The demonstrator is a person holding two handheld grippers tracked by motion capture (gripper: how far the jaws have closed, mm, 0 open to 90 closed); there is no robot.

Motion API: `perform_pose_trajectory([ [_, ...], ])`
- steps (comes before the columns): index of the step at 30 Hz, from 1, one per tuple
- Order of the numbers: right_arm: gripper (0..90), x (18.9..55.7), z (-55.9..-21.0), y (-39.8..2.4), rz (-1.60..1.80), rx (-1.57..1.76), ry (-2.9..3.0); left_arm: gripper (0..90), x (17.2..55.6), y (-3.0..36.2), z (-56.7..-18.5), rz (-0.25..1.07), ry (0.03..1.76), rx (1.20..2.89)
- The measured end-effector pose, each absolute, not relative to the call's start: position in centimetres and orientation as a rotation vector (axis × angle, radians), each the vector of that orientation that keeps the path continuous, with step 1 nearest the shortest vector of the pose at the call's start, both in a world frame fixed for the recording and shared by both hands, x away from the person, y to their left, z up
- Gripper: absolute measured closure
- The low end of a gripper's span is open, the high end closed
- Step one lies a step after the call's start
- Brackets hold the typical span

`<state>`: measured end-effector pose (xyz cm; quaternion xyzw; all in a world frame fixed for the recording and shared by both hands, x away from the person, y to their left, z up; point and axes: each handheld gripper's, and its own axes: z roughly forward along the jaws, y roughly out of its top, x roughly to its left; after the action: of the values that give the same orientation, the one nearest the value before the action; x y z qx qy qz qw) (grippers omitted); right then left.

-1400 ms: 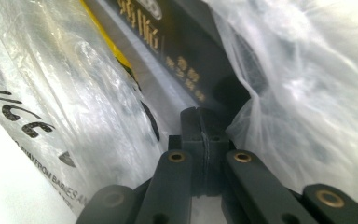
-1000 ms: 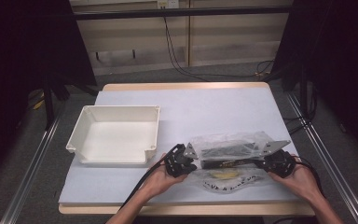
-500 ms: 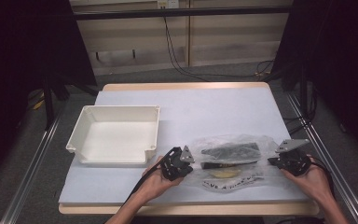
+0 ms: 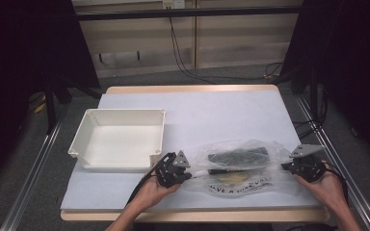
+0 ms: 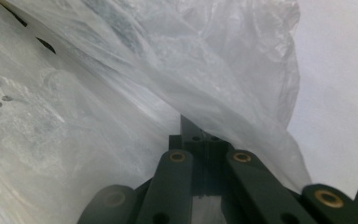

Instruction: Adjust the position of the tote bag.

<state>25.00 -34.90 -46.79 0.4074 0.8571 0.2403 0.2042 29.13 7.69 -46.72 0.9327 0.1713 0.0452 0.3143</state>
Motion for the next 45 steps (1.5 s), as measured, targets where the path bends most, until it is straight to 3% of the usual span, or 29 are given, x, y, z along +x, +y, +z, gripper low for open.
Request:
perform_pose_trajectory([
  [17,90.0,24.4,-46.8,-35.2,0.812,1.13,2.36,90.0,29.3,8.2,-46.4,0.11,0.463,2.428],
  [24,90.0,23.5,-45.2,-35.1,1.038,1.045,2.342,83.3,28.6,8.1,-44.7,0.079,0.436,2.292],
  [29,86.4,23.0,-43.9,-34.1,1.132,0.97,2.36,82.2,28.2,7.2,-43.1,0.079,0.369,2.261],
  [35,76.0,23.1,-42.7,-32.4,1.18,0.882,2.38,80.9,28.1,5.5,-41.4,0.087,0.295,2.241],
  [45,78.4,25.6,-42.3,-32.4,1.185,0.881,2.395,84.0,31.0,4.0,-42.1,0.112,0.359,2.264],
])
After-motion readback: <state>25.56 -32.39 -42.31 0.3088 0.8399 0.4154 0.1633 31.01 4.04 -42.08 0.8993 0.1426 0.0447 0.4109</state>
